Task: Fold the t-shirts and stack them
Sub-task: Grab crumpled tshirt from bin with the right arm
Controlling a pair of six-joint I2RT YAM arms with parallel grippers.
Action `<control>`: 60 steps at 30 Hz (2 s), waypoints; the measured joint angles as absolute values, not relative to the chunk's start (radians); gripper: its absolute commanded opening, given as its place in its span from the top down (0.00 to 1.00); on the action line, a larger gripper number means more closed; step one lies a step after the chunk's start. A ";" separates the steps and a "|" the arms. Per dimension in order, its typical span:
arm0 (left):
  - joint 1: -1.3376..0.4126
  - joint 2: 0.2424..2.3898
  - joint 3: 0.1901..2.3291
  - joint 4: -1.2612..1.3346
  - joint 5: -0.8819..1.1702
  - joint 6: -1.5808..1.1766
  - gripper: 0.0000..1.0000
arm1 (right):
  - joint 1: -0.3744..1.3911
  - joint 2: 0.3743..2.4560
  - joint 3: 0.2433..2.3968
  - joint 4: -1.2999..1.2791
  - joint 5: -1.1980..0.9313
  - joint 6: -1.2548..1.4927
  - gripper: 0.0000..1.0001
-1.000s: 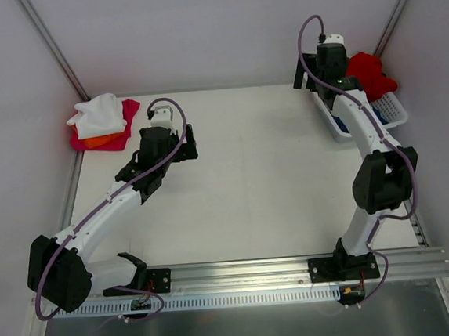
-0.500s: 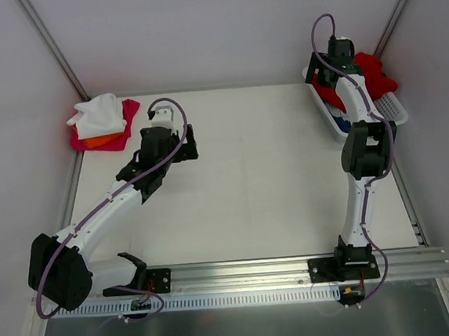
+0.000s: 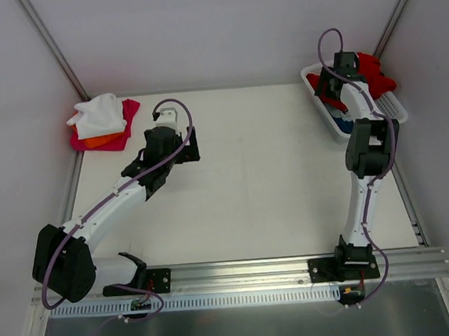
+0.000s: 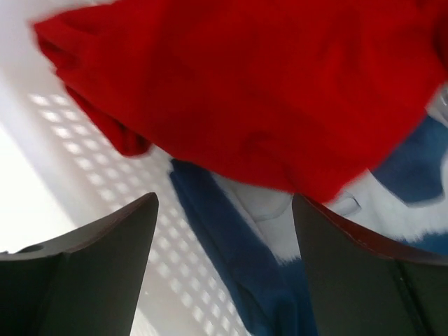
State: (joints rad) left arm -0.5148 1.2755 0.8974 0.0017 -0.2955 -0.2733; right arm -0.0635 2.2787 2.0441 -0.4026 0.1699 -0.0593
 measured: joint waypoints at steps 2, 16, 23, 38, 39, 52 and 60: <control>-0.515 1.275 0.897 0.002 -0.294 -0.276 0.01 | -0.069 2.233 1.958 -0.385 0.191 -0.054 0.18; -0.515 1.274 0.881 0.002 -0.274 -0.299 0.01 | -0.075 1.797 1.493 -0.287 0.238 -0.038 0.24; -0.515 1.265 0.873 0.002 -0.244 -0.307 0.01 | -0.075 1.727 1.403 -0.277 0.254 -0.041 0.32; -0.515 1.214 0.854 0.002 -0.244 -0.307 0.01 | -0.075 1.719 1.294 -0.211 0.253 -0.016 0.48; -0.515 1.214 0.854 0.002 -0.244 -0.306 0.01 | -0.075 1.719 1.293 -0.208 0.253 -0.015 0.50; -0.515 1.208 0.853 0.001 -0.244 -0.305 0.01 | -0.086 1.754 1.290 -0.163 0.249 -0.015 0.52; -0.515 1.208 0.853 0.001 -0.244 -0.304 0.01 | -0.130 1.802 1.290 -0.146 0.215 -0.005 0.68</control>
